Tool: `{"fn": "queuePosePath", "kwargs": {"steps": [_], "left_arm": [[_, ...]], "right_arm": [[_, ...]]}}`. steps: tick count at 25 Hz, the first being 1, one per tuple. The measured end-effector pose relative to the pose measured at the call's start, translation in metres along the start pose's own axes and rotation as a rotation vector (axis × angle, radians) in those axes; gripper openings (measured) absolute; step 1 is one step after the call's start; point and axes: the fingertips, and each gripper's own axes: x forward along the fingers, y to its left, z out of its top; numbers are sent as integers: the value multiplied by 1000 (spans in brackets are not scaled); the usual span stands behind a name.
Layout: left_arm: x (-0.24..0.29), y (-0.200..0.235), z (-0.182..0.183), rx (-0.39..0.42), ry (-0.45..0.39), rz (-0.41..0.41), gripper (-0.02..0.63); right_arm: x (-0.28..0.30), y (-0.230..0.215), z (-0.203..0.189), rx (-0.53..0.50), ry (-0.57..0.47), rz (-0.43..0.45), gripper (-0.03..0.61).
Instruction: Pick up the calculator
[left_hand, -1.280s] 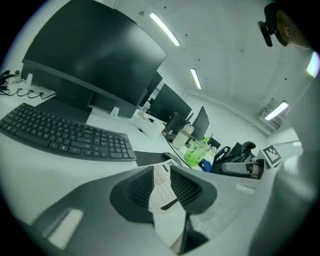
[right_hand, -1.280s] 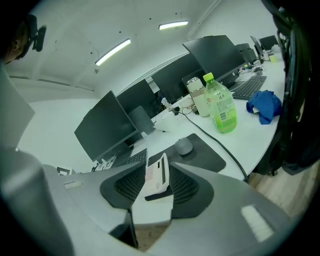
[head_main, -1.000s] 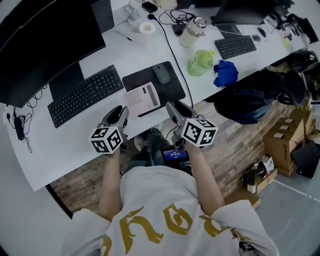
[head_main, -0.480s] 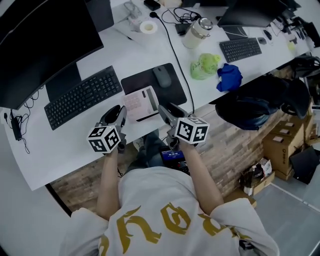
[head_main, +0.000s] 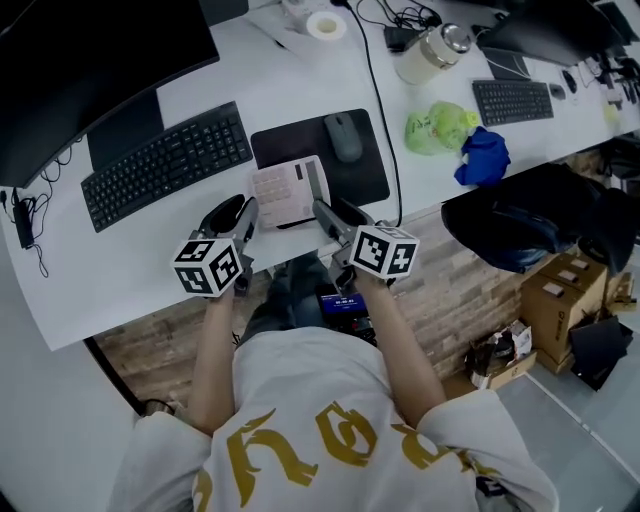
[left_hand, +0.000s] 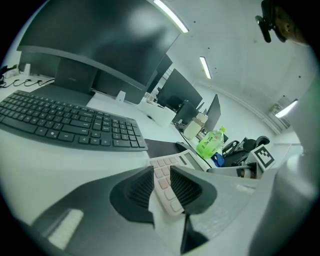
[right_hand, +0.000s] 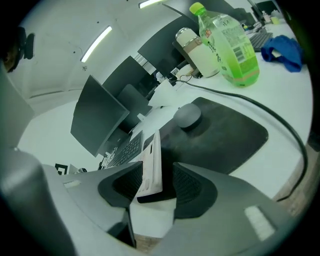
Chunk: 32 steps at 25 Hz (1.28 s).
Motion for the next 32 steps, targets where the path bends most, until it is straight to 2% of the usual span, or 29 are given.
{"fn": "queuePosePath", "kwargs": {"steps": [4,10,13,15,17,23,29,32], "left_arm": [[-2,5,-6,-10,8,28,101],[-3,6,-12,-28,0,25,100],[-5,9,-13,-37,-4,30,98],[-5,10,-12,-38,-5,29,98],[-5,10,-12,-37,-4,25,98],[-3,10,-10,-42,0,13,98],[-6,14,-2,-53,-18,8,97],[-8,15,2,-56,-33,0,97]], "right_arm": [[12,5,-7,15,26,33,209],[23,10,-2,54,-6,70,177],[27,10,-1,47,4,57,166],[29,7,-2,43,19,31,124],[29,5,-3,46,31,23,126],[29,6,-2,80,47,64,117],[27,6,-3,212,12,116,109],[25,10,-2,237,-2,134,107]]}}
